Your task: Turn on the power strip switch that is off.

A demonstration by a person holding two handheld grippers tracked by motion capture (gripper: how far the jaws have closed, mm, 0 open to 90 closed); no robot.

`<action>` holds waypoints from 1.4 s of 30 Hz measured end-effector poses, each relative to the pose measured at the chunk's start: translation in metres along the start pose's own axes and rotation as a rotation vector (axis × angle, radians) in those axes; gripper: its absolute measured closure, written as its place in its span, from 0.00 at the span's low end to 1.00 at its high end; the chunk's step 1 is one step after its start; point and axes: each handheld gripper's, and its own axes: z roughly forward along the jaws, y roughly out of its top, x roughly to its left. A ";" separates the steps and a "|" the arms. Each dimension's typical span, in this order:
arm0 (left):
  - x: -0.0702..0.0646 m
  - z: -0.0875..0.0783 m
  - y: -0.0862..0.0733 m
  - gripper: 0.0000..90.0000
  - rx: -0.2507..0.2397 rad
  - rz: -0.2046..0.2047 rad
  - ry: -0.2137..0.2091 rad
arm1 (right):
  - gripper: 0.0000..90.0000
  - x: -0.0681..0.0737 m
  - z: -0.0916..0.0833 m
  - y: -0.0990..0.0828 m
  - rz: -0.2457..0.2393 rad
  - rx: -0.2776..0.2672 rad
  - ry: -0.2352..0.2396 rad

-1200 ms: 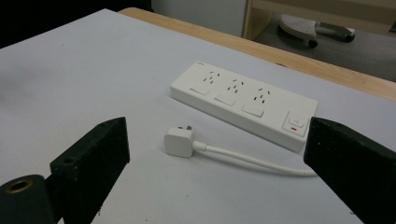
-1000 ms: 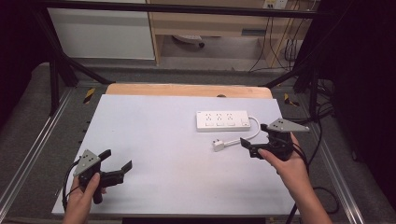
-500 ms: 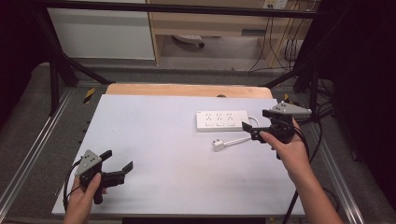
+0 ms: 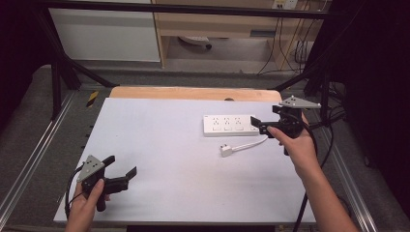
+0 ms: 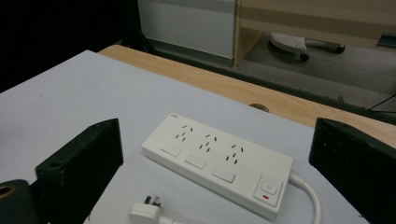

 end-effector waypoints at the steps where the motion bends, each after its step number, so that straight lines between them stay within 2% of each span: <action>1: 0.000 0.000 0.000 0.05 -0.003 0.001 -0.001 | 0.06 -0.002 0.002 0.003 0.004 -0.002 -0.005; 13: -0.001 0.001 0.000 0.05 0.001 0.006 -0.003 | 0.08 -0.013 0.020 0.008 0.037 0.005 -0.039; 15: -0.001 0.001 0.000 0.05 0.004 0.007 -0.004 | 0.14 -0.014 0.027 0.005 0.034 0.008 -0.058; 19: -0.001 0.001 0.000 0.05 0.007 0.006 -0.004 | 0.19 -0.016 0.036 0.002 0.024 0.022 -0.073; 21: 0.000 0.001 -0.001 0.05 0.009 0.006 -0.005 | 0.23 -0.018 0.047 0.000 0.020 0.041 -0.075; 29: -0.001 0.003 -0.001 0.05 0.019 0.009 -0.010 | 0.30 -0.027 0.069 -0.009 0.025 0.087 -0.074; 31: -0.001 0.004 -0.001 0.05 0.023 0.010 -0.011 | 0.35 -0.031 0.078 -0.013 0.039 0.101 -0.077; 42: -0.002 0.005 -0.002 0.06 0.042 0.031 -0.009 | 0.52 -0.038 0.088 -0.019 0.045 0.127 -0.086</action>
